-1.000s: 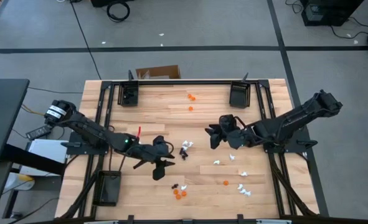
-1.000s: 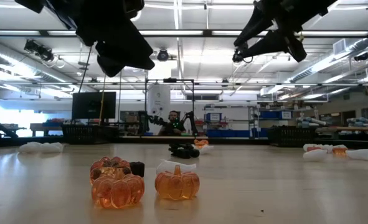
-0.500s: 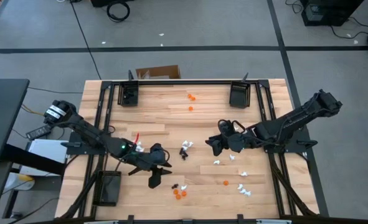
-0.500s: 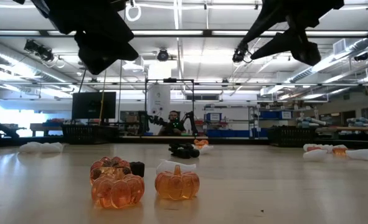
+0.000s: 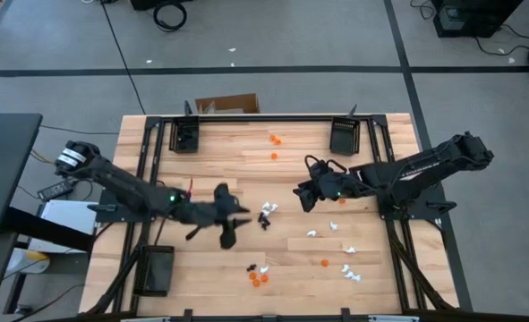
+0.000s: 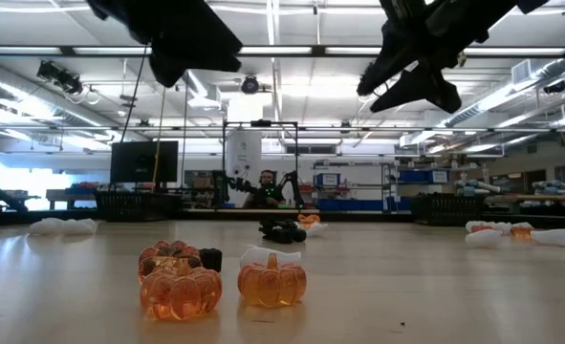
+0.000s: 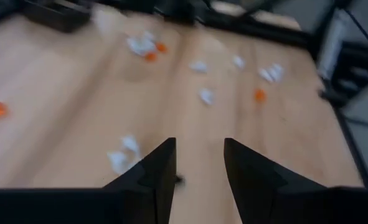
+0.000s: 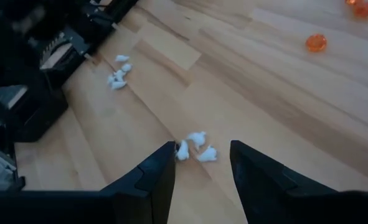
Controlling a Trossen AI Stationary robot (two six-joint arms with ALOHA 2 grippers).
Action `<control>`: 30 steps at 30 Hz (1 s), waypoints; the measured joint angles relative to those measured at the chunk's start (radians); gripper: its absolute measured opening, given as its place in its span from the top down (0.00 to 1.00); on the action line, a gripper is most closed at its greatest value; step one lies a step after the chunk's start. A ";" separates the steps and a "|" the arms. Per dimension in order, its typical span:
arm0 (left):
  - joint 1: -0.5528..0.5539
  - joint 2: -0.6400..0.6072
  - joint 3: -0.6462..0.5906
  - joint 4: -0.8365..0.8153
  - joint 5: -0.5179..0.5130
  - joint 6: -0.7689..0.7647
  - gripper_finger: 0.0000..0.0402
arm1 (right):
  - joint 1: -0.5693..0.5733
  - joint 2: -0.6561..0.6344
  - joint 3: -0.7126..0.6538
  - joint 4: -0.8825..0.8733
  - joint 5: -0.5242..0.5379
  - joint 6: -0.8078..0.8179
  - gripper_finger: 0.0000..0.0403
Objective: Sort Halloween decoration
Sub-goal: Put the black skeleton toy into the top left black basket
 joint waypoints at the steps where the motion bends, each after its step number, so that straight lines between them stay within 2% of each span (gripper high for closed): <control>1: 0.024 -0.008 0.000 0.003 -0.002 -0.012 0.65 | -0.010 0.000 0.000 -0.003 -0.015 -0.002 0.60; 3: 0.063 -0.028 0.000 0.002 -0.004 -0.037 0.65 | -0.040 0.000 0.000 -0.004 -0.041 -0.034 0.60; 5: 0.086 -0.043 0.000 0.009 -0.008 -0.037 0.65 | -0.078 0.000 0.000 -0.003 -0.079 -0.148 0.60; 9: 0.089 -0.050 0.000 0.009 -0.006 -0.048 0.65 | -0.118 0.000 0.000 0.017 -0.129 -0.299 0.60; 12: 0.057 -0.050 0.000 0.009 -0.001 -0.114 0.65 | -0.092 0.000 0.000 0.101 -0.126 -0.378 0.60; 16: -0.006 -0.047 0.000 0.011 -0.015 -0.204 0.65 | -0.040 0.000 0.000 0.231 -0.062 -0.517 0.60; 19: -0.072 -0.047 0.000 0.045 -0.075 -0.261 0.65 | -0.017 0.000 0.001 0.281 -0.052 -0.660 0.60; 21: -0.117 -0.047 0.000 0.086 -0.139 -0.242 0.65 | -0.006 0.000 0.001 0.281 -0.046 -0.724 0.60; 26: -0.206 -0.046 0.000 0.173 -0.322 -0.249 0.65 | 0.049 0.000 0.001 0.254 -0.081 -0.681 0.60; 30: -0.255 -0.046 0.000 0.192 -0.356 -0.256 0.65 | 0.138 0.000 0.001 0.178 -0.065 -0.612 0.60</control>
